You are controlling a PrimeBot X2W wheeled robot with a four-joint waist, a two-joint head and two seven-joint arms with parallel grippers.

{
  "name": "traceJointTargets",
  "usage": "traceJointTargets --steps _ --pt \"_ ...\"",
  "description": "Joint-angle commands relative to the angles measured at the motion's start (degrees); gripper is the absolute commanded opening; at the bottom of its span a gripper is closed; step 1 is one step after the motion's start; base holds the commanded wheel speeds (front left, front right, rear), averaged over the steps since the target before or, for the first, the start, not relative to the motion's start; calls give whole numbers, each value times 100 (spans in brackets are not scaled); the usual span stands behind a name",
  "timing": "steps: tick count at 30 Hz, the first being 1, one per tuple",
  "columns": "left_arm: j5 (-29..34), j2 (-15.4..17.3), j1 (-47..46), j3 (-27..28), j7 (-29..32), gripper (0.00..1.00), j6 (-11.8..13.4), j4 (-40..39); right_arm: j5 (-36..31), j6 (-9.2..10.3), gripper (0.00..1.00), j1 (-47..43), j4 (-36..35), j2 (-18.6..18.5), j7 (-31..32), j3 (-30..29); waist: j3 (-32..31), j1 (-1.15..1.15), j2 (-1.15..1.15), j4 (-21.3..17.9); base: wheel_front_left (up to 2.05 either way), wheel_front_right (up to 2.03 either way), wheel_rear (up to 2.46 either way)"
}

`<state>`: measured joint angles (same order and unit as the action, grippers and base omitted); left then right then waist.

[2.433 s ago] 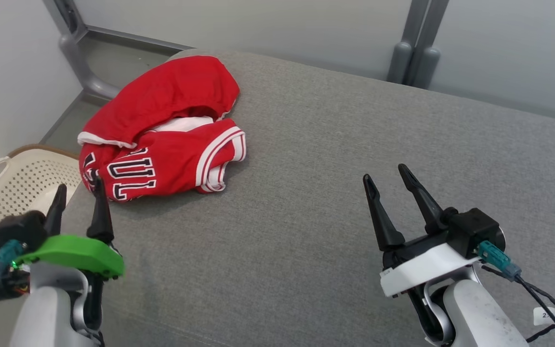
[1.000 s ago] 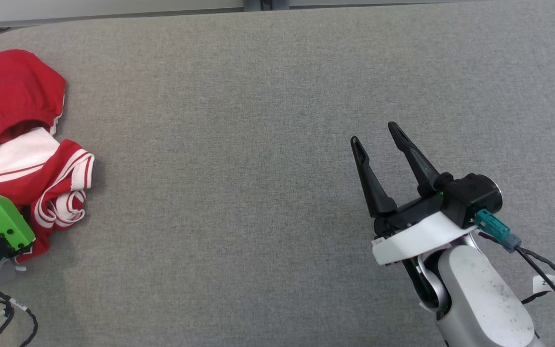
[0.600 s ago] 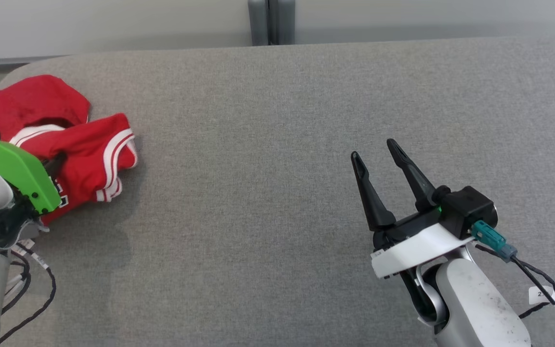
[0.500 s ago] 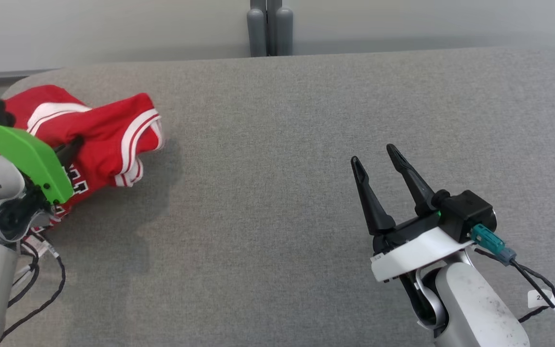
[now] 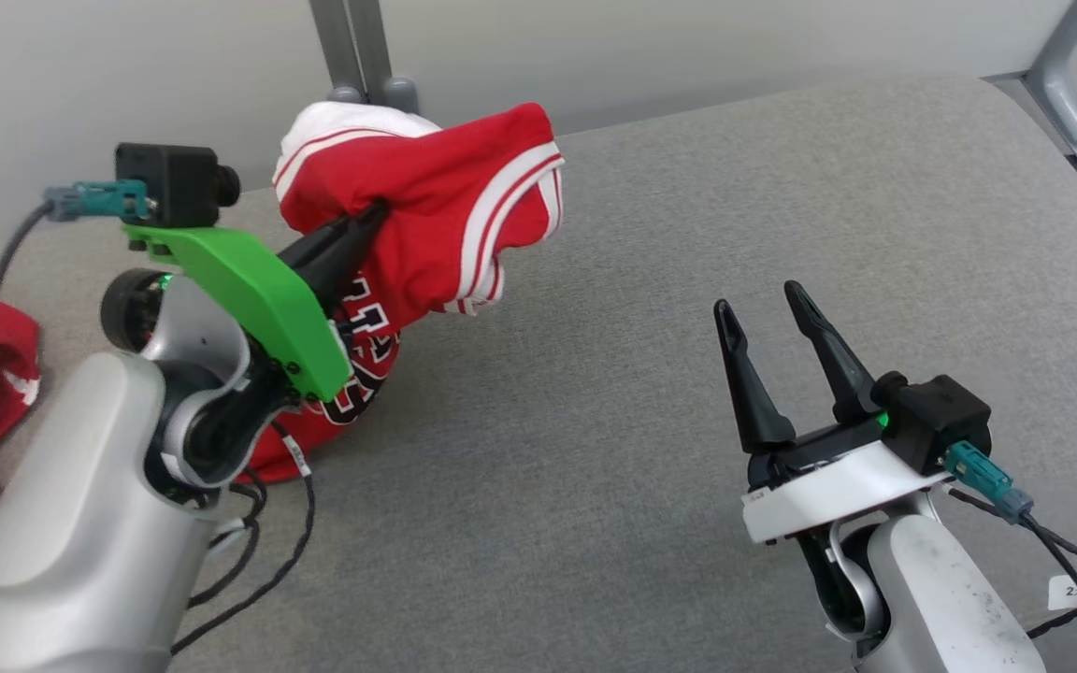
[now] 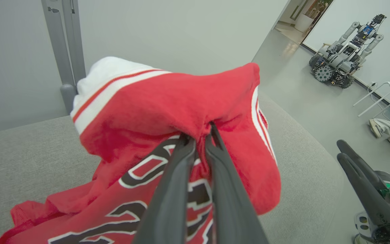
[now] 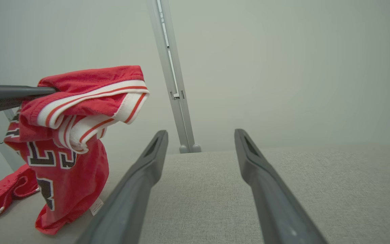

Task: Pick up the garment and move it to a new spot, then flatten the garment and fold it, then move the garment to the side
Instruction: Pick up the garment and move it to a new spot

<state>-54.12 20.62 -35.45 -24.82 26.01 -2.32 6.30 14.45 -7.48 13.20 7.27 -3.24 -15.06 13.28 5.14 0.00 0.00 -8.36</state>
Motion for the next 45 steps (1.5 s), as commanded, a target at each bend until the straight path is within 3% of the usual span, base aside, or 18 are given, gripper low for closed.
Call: traceJointTargets --steps 1,9,12,13,14,22,30,39,45 --pt "95 -91 88 -53 -132 0 64 -20 -14 -3 100 30 -41 1 -17 -43 167 0 0 -359 0 0 0" --pt "669 -1021 97 -489 -1218 0 179 827 -19 -3 100 159 -149 13 -17 -149 526 0 0 -679 0 0 0" --pt "914 -1262 -24 -763 -1525 2 42 1484 -6 -3 100 216 -156 22 -17 -159 604 0 0 -711 0 0 0" --pt "964 -1321 -47 -846 -1573 44 -28 1693 -5 -3 100 224 -154 23 -17 -159 619 0 0 -709 0 0 0" --pt "1043 -1362 -72 -944 -1635 100 -86 1966 -7 -3 100 227 -147 24 -17 -158 626 0 0 -701 0 0 0" --pt "1171 -1543 -280 -1217 -2478 100 -408 2943 -53 -3 100 117 -57 9 -17 -145 475 0 0 -365 0 0 0" --pt "1316 -1109 35 -1033 -3383 100 -348 2790 -32 -3 100 -36 -13 -65 -17 -127 158 0 0 123 0 0 0" --pt "1516 -326 1067 -486 -4026 100 466 1872 11 -3 100 -322 -4 -121 -17 -245 -168 0 0 506 0 0 0" --pt "1430 -118 1891 83 -4117 100 845 1285 85 -3 100 -497 32 -158 -17 -280 -270 0 0 612 0 0 0"
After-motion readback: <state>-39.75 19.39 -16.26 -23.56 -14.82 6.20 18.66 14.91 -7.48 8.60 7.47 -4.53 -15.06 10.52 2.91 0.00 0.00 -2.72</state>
